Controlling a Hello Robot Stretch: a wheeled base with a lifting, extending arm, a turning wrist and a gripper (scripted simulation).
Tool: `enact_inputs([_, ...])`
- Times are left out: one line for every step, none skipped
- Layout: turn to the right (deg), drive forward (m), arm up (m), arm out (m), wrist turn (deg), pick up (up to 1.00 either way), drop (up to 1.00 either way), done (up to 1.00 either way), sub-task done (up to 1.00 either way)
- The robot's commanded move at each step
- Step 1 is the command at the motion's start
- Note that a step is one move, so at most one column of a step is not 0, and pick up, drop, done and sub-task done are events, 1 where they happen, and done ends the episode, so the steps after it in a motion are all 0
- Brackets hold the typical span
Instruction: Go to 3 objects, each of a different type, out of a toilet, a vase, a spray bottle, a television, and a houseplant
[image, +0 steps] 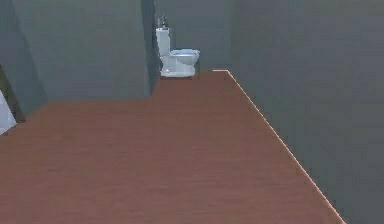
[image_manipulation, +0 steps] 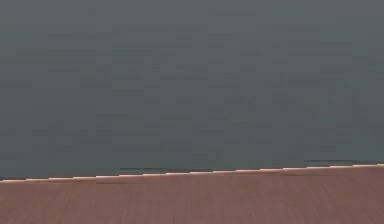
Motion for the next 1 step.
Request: enact_inputs([0.0, 1.0, 0.0, 0.0, 0.0, 0.0, 0.0, 0.0, 0.0])
